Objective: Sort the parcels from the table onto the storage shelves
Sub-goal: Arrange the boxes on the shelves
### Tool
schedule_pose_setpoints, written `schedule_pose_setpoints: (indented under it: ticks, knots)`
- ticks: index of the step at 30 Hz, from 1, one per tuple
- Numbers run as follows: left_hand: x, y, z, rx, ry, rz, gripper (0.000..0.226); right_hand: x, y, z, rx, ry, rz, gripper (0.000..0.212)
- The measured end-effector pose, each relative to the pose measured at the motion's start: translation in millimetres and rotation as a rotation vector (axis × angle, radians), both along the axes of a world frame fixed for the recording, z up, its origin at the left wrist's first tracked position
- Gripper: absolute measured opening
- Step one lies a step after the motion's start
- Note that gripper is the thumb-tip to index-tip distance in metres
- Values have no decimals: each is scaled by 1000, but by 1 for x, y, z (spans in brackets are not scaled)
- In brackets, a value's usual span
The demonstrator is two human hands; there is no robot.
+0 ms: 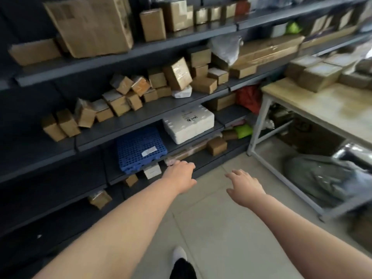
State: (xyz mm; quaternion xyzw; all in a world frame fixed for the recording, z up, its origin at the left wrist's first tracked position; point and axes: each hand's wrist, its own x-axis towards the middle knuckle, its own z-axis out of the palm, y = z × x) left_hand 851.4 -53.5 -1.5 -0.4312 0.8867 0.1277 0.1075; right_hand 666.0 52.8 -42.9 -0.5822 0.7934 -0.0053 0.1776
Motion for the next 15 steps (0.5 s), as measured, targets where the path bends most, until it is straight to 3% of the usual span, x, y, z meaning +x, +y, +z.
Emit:
schedule_pose_setpoints:
  ticks: [15]
  knots:
    - [-284,-131,-11,80,42,-366,52,-209,-49,2,-2,22,-502,56]
